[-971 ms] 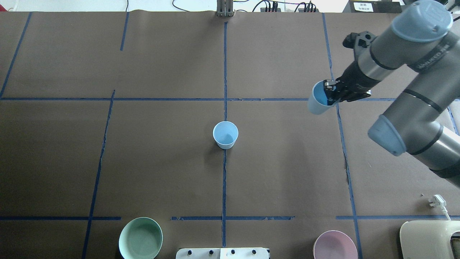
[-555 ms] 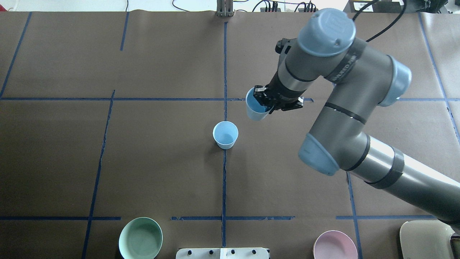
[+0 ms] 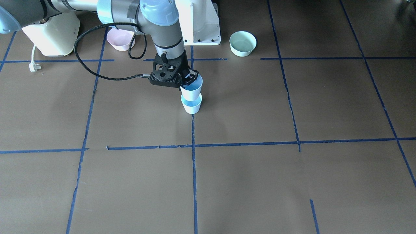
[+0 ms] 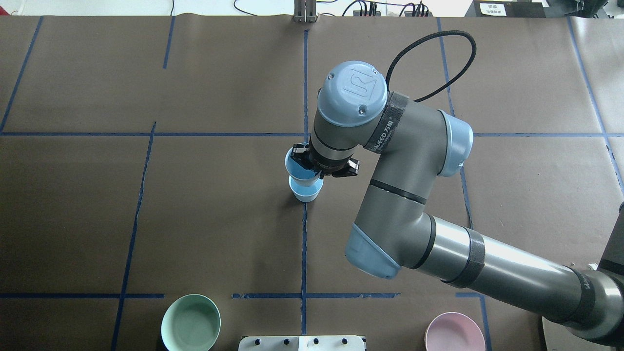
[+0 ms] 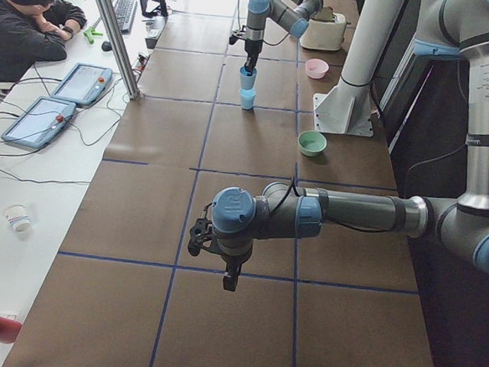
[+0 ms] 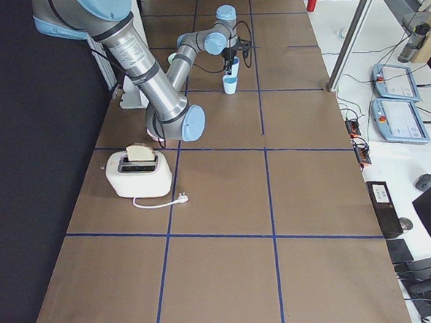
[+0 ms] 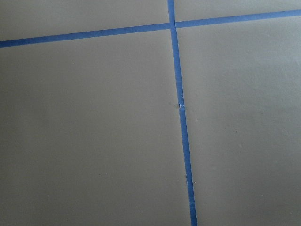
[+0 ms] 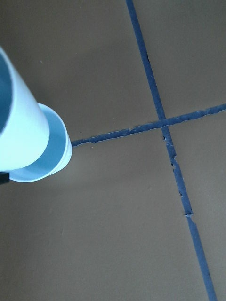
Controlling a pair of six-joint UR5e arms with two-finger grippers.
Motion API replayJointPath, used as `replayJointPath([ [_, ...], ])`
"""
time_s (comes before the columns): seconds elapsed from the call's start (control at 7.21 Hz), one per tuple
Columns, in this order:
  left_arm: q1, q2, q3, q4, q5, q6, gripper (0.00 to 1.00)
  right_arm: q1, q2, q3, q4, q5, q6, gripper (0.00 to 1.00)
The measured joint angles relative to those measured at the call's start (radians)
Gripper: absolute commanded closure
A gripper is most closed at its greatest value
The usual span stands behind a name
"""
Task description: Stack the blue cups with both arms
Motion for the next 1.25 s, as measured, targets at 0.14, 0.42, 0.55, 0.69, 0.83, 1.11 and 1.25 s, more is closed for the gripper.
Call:
replayJointPath([
  [0.14,0.000,0.000,0.000,0.000,0.000,0.000,0.00,-0.004,0.000,-0.002,0.001,-0.002,0.001,0.84],
  [0.42,0.000,0.001,0.000,0.000,0.000,0.000,0.00,-0.006,-0.005,-0.005,0.014,-0.005,-0.002,0.00],
  [0.55,0.000,0.001,0.000,0.000,0.000,0.001,0.00,-0.007,-0.011,-0.008,0.034,-0.009,-0.008,0.00],
  [0.69,0.000,0.001,0.000,0.000,0.000,0.001,0.00,-0.007,-0.015,-0.010,0.048,-0.011,-0.011,0.00],
  [0.83,0.000,0.001,0.000,0.000,0.000,0.001,0.00,-0.007,-0.016,-0.009,0.054,-0.012,-0.013,0.00],
  [1.11,0.000,0.001,0.002,0.001,0.001,-0.005,0.00,0.032,-0.017,-0.006,0.054,0.017,-0.035,0.00],
  [1.25,0.000,-0.001,0.002,0.001,0.002,-0.028,0.00,0.088,-0.030,-0.006,0.051,0.072,-0.095,0.00],
])
